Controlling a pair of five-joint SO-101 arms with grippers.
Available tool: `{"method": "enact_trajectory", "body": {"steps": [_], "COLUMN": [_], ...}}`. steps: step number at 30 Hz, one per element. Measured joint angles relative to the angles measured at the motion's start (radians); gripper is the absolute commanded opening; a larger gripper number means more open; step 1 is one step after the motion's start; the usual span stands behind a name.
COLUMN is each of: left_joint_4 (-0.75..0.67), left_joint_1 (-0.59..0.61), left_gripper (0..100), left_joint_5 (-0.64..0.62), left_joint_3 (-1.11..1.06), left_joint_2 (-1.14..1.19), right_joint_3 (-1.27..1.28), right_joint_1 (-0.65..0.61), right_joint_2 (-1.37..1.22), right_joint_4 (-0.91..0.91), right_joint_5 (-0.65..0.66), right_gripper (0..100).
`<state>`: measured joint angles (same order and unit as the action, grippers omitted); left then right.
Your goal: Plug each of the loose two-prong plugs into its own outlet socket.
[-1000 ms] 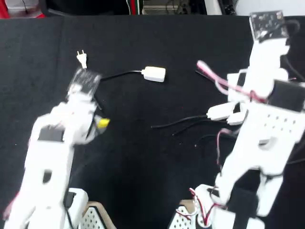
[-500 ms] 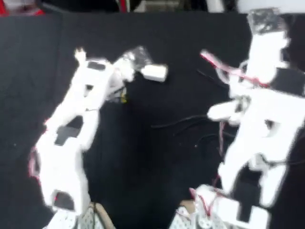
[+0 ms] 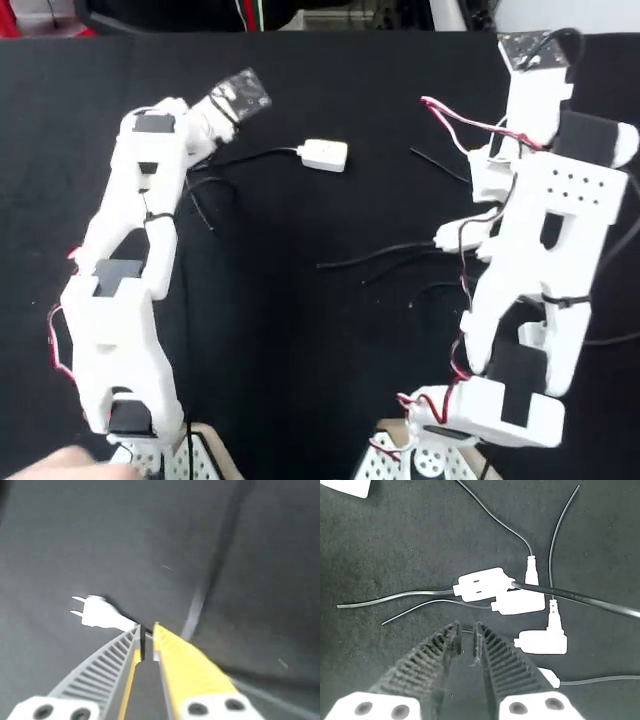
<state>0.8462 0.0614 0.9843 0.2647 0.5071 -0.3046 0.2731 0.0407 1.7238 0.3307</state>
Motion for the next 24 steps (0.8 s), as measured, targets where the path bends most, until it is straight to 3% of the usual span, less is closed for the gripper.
{"method": "enact_trajectory", "body": {"steps": [5, 15, 20, 24], "left_joint_4": [-0.083, 0.058, 0.175, 0.359], "left_joint_1": [-0.005, -0.052, -0.052, -0.054], "left_gripper": [16, 16, 16, 16], "left_joint_5": [-0.077, -0.087, -0.012, 0.087], "left_joint_3": [0.091, 0.439, 0.624, 0.766], "left_joint_2": [0.084, 0.417, 0.555, 0.632], "right_joint_3": [0.000, 0.000, 0.000, 0.000], "right_joint_1": [-0.009, -0.008, -0.008, -0.008], "right_joint_2": [0.000, 0.000, 0.000, 0.000], "right_joint_4": [0.000, 0.000, 0.000, 0.000], "right_joint_5": [0.000, 0.000, 0.000, 0.000], "right_gripper": [4.9, 4.9, 4.9, 4.9]}}
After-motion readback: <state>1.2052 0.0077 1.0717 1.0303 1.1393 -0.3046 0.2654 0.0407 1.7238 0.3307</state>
